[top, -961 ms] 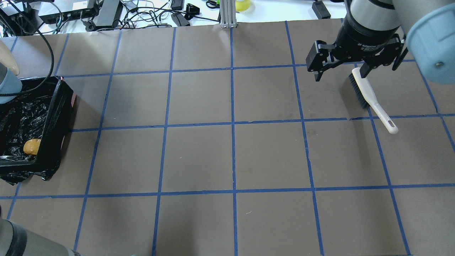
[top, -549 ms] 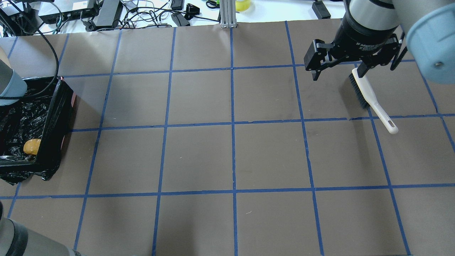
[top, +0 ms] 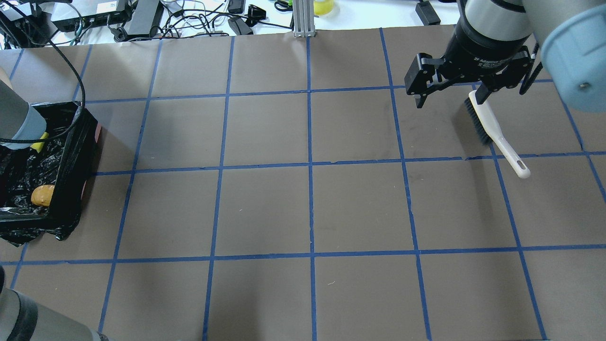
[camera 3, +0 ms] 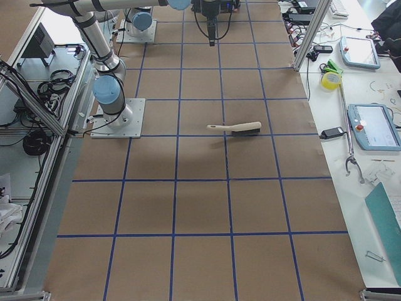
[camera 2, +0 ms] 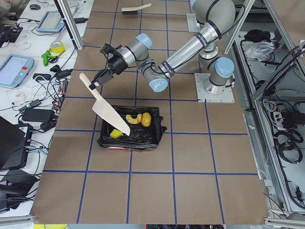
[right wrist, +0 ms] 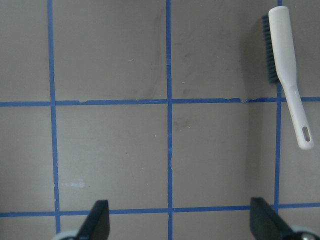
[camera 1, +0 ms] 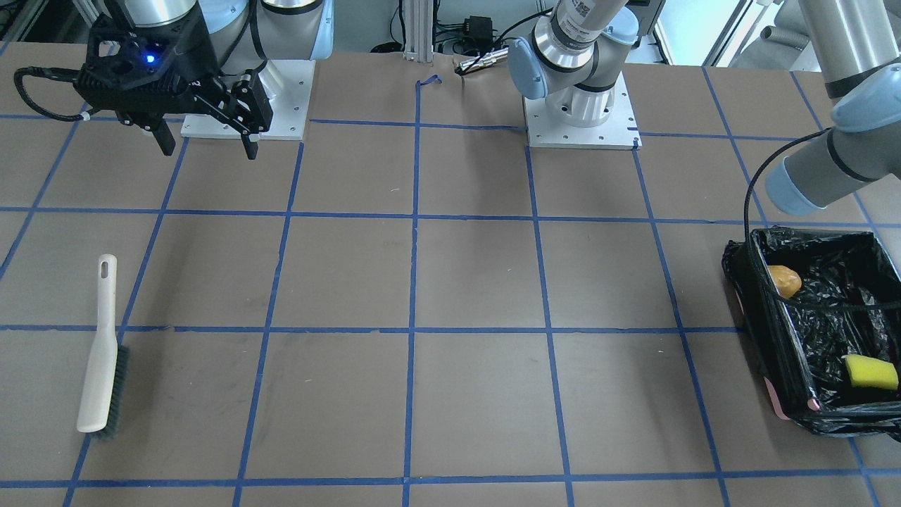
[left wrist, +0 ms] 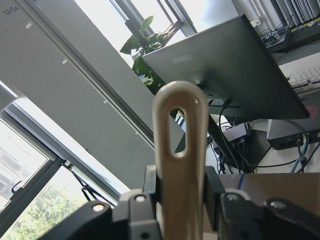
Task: Sweep and dump trash into bin
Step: 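Hold the dustpan upturned over the bin with the left gripper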
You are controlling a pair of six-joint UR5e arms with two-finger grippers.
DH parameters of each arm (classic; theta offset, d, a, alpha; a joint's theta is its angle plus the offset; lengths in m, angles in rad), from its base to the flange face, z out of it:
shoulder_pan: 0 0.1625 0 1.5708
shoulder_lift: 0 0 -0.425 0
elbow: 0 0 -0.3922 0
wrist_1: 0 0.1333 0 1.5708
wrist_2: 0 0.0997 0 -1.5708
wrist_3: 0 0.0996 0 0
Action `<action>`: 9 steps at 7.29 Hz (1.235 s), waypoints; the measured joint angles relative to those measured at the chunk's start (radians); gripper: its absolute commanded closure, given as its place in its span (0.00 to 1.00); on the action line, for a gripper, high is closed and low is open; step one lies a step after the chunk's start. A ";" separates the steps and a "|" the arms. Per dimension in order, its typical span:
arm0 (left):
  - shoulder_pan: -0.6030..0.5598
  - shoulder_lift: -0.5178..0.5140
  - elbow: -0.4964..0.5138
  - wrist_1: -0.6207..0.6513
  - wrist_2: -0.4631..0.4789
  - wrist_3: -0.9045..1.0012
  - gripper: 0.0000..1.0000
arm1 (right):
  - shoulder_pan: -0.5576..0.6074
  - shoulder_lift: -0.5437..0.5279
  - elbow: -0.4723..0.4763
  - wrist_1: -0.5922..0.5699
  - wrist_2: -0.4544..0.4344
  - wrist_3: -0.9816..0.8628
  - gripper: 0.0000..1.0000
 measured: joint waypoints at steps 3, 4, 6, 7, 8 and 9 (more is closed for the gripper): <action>-0.003 0.006 -0.021 0.011 0.004 -0.076 1.00 | 0.000 0.000 0.001 0.001 0.000 0.001 0.00; -0.010 0.024 -0.010 -0.053 0.015 -0.102 1.00 | 0.000 0.000 0.001 0.000 0.000 0.000 0.00; -0.061 0.062 0.078 -0.307 0.083 -0.193 1.00 | 0.000 0.001 0.001 0.001 0.000 0.000 0.00; -0.096 0.077 0.129 -0.458 0.132 -0.281 1.00 | 0.000 0.000 0.001 0.002 0.000 -0.001 0.00; -0.128 0.090 0.160 -0.579 0.171 -0.378 1.00 | 0.000 0.001 0.002 0.003 0.000 -0.002 0.00; -0.152 0.097 0.172 -0.656 0.188 -0.457 1.00 | 0.000 0.001 0.003 0.004 0.000 -0.004 0.00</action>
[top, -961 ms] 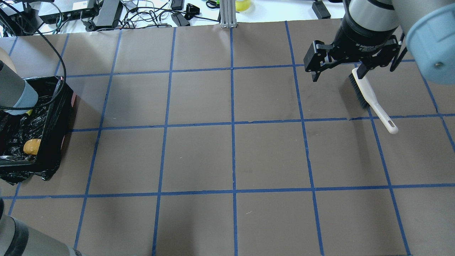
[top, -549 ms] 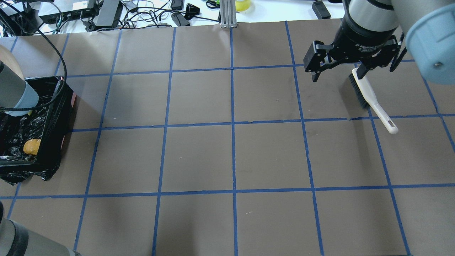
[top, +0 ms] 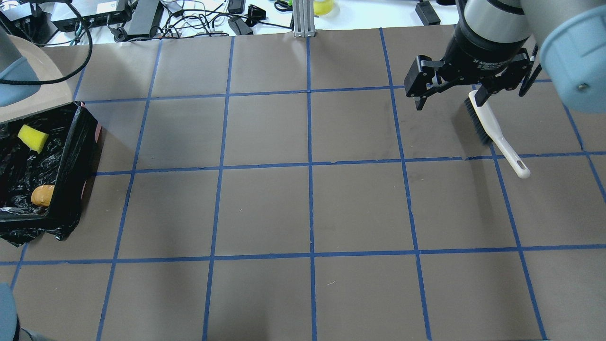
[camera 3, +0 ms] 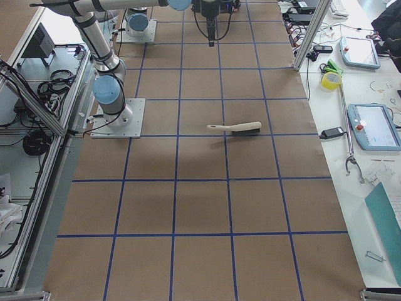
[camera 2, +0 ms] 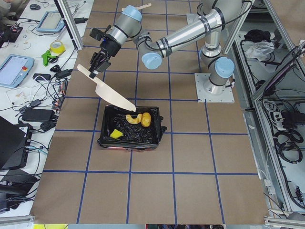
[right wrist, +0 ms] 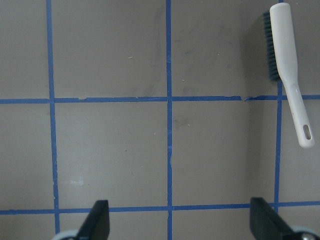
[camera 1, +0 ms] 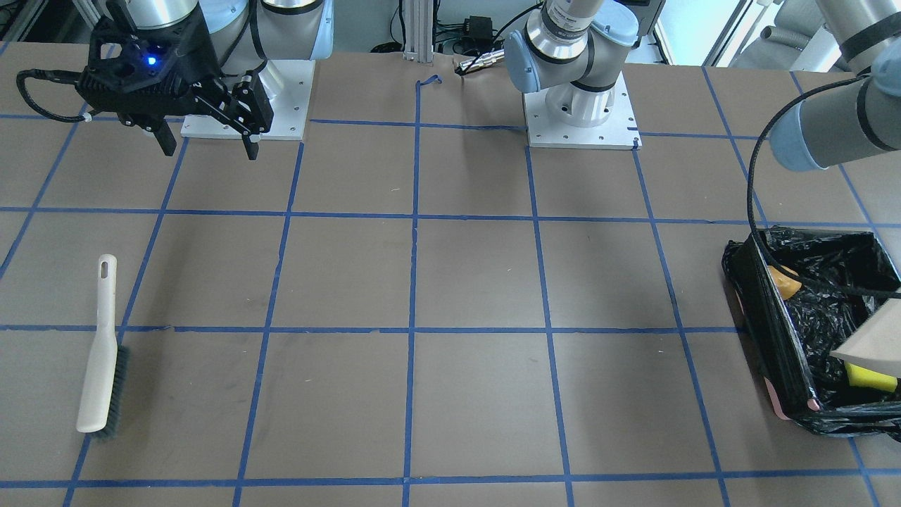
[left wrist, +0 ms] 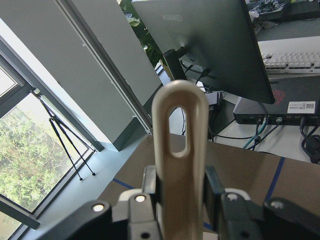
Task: Sweep and dump trash into bin
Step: 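Hold the dustpan upturned over the bin with the left gripper, then bring the dustpan back down onto the table with the left gripper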
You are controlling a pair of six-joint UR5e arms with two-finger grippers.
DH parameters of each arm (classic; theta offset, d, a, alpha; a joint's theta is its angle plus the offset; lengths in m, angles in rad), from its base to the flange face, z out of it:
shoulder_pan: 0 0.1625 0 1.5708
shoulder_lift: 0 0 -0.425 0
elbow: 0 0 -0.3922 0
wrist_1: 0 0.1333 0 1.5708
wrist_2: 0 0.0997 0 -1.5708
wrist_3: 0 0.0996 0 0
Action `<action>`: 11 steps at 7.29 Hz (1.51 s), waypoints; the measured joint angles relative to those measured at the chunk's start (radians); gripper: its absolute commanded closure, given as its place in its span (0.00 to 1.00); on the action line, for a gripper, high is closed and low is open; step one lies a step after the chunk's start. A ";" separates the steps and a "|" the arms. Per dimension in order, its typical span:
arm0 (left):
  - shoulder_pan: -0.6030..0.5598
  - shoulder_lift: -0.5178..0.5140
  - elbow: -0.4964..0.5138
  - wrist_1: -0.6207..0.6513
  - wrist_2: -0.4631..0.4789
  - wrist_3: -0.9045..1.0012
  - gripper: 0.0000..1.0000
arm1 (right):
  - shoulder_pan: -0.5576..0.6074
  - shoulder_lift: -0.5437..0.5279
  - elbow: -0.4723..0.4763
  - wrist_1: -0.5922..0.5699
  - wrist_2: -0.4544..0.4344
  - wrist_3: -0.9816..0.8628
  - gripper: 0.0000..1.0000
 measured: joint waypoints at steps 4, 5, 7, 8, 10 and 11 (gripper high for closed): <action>-0.115 0.019 0.009 -0.278 0.015 -0.404 1.00 | 0.000 0.000 0.001 0.002 0.000 -0.001 0.00; -0.145 0.013 0.007 -0.354 0.010 -0.550 1.00 | 0.000 0.000 0.001 0.002 0.000 -0.001 0.00; -0.200 -0.001 0.001 -0.474 -0.048 -0.821 1.00 | 0.000 0.000 0.002 0.003 -0.001 -0.001 0.00; -0.210 -0.006 0.000 -0.556 -0.144 -0.958 1.00 | 0.000 0.000 0.002 0.004 -0.001 -0.002 0.00; -0.215 -0.035 -0.004 -0.638 -0.263 -1.129 1.00 | -0.001 0.000 0.002 0.004 -0.002 -0.003 0.00; -0.215 -0.056 -0.004 -0.657 -0.285 -1.181 1.00 | -0.001 0.000 0.002 0.004 -0.002 -0.003 0.00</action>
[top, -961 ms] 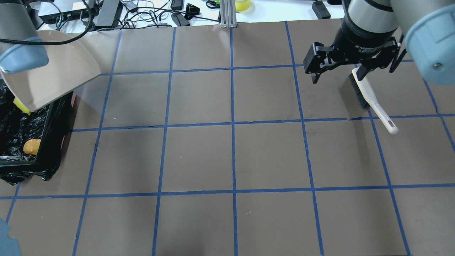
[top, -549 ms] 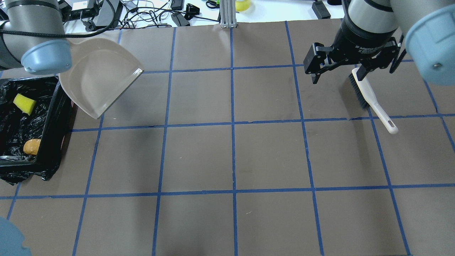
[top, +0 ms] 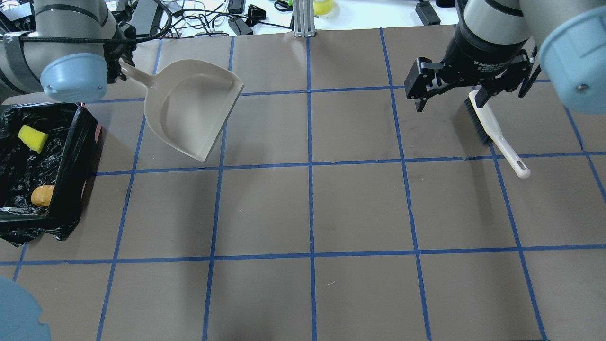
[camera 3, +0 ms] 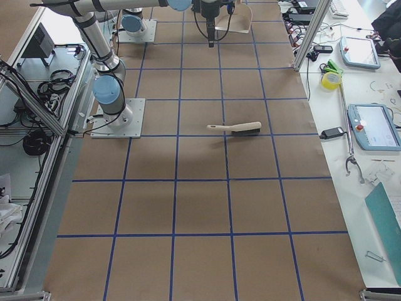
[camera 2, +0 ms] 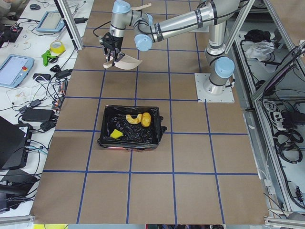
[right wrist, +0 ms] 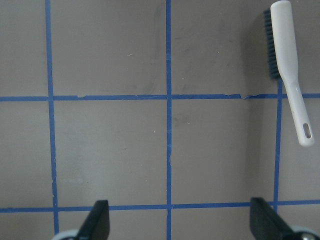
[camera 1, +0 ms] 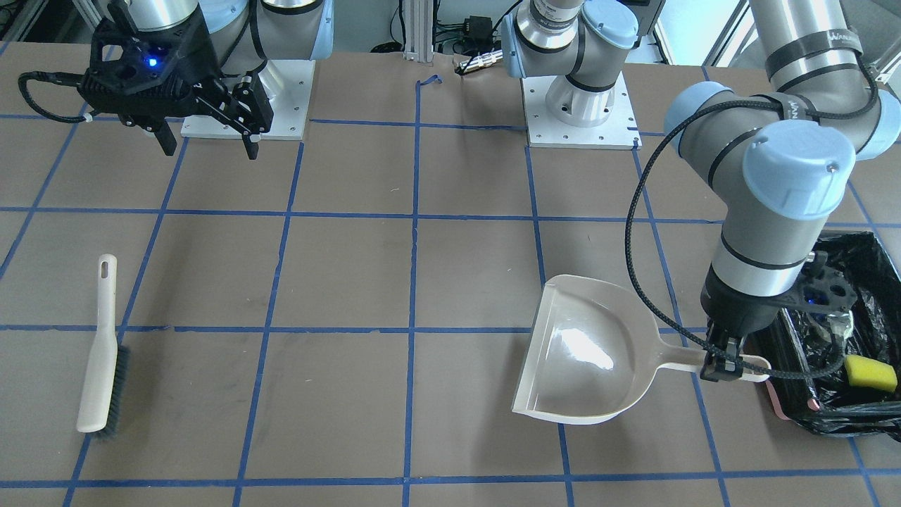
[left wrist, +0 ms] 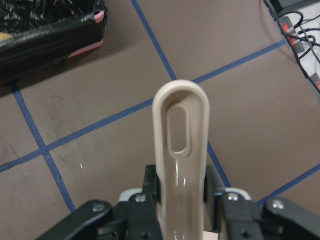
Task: Sweep and dump trash into bin
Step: 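Bring the dustpan back down onto the table with the left gripper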
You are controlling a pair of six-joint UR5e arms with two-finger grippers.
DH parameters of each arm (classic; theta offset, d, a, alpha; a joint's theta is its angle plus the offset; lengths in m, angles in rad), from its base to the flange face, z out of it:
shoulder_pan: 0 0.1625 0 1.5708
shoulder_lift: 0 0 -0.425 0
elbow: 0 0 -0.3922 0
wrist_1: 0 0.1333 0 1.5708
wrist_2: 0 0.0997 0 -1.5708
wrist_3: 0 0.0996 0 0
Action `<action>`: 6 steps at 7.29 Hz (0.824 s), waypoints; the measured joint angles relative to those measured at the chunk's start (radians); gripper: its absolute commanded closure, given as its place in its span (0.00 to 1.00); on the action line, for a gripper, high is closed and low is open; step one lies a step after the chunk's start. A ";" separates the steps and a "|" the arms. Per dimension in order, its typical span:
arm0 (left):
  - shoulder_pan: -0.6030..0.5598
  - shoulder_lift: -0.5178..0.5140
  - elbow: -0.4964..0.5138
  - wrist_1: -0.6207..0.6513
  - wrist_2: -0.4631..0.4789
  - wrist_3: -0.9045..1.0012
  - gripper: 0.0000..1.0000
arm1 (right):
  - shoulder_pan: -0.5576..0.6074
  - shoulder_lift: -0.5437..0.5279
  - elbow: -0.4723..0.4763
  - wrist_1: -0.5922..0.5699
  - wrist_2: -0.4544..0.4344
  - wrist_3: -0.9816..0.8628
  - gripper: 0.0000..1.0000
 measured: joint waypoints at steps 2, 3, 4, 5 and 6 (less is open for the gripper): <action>0.000 -0.049 0.006 -0.018 -0.016 -0.090 1.00 | -0.001 0.000 0.000 0.000 0.001 0.001 0.00; 0.000 -0.077 0.010 -0.019 -0.017 -0.129 1.00 | -0.001 0.000 0.000 0.000 0.000 0.001 0.00; 0.002 -0.102 0.014 -0.018 -0.017 -0.156 1.00 | 0.000 0.000 0.000 0.000 0.000 0.001 0.00; 0.006 -0.124 0.026 -0.018 -0.017 -0.168 1.00 | 0.001 0.000 0.000 0.000 0.000 0.001 0.00; 0.012 -0.145 0.044 -0.018 -0.018 -0.175 1.00 | 0.001 0.000 0.000 0.000 0.001 0.001 0.00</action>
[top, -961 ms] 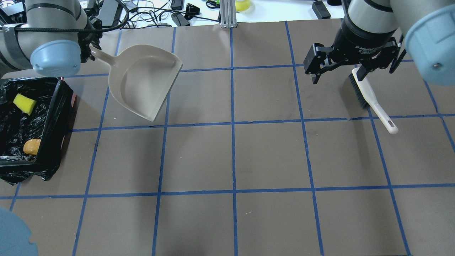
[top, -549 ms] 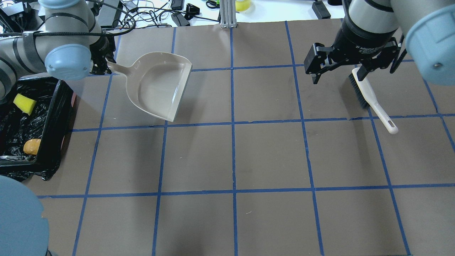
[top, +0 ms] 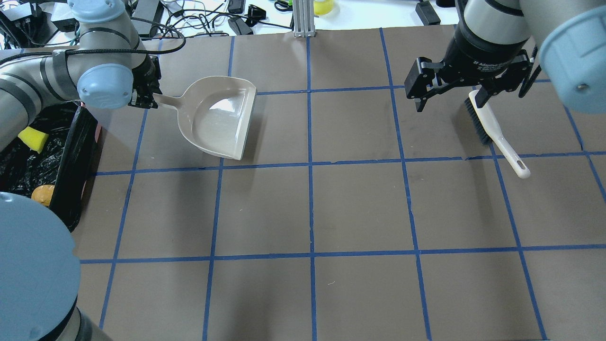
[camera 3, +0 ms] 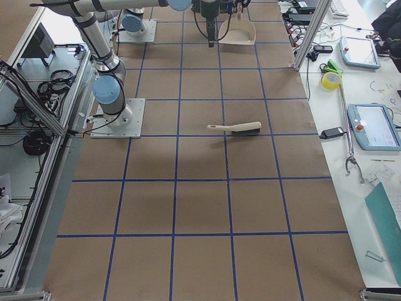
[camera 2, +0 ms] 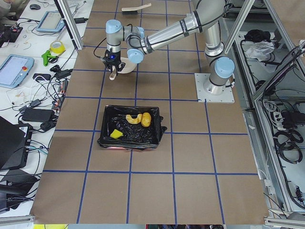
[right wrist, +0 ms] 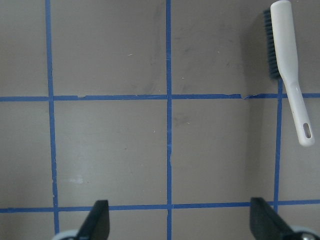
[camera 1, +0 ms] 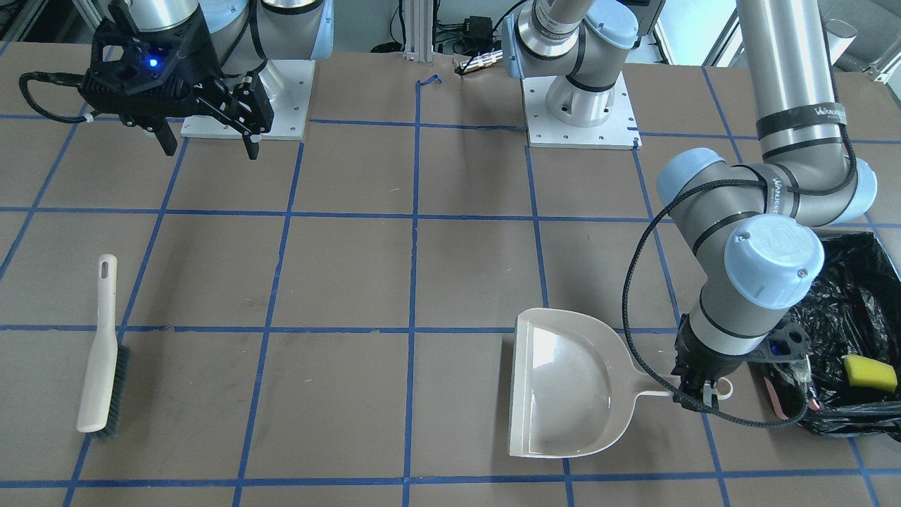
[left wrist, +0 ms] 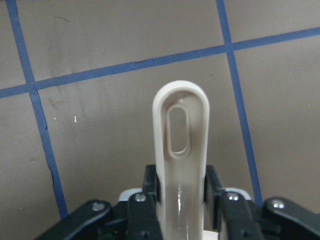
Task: Sweep and dump trash into bin
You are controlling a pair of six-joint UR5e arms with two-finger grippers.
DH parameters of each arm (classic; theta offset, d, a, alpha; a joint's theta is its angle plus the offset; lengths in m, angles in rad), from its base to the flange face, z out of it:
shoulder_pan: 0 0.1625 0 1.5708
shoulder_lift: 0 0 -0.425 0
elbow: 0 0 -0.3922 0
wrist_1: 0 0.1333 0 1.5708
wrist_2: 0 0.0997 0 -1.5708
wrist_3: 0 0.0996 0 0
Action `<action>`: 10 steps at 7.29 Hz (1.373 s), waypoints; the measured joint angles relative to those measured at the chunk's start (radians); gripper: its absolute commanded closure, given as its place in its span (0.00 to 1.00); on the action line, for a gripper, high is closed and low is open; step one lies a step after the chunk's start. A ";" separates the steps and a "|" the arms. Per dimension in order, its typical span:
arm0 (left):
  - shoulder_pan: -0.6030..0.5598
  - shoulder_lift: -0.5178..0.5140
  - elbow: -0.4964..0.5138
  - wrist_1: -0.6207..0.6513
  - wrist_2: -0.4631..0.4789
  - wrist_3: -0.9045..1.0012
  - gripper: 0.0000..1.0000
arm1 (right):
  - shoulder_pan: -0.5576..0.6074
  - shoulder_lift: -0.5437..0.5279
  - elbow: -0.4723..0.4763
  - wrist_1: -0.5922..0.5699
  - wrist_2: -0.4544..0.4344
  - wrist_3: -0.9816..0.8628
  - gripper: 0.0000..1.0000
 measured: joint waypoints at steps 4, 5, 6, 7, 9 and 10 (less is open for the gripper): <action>0.021 -0.072 0.027 0.001 0.003 -0.030 1.00 | 0.000 -0.002 0.000 0.000 0.001 -0.002 0.00; 0.027 -0.081 0.031 0.001 0.004 -0.031 1.00 | 0.000 -0.002 0.000 0.000 0.000 -0.002 0.00; 0.031 -0.089 0.037 0.001 0.004 -0.033 1.00 | 0.000 -0.002 0.000 0.000 0.000 -0.002 0.00; 0.033 -0.095 0.041 0.002 0.003 -0.039 1.00 | 0.000 -0.001 0.000 0.001 0.000 -0.003 0.00; 0.034 -0.098 0.040 0.006 -0.004 -0.055 1.00 | 0.000 -0.001 0.000 0.001 -0.001 -0.003 0.00; 0.034 -0.094 0.035 0.007 -0.014 -0.061 1.00 | 0.000 -0.001 0.000 0.000 -0.001 -0.003 0.00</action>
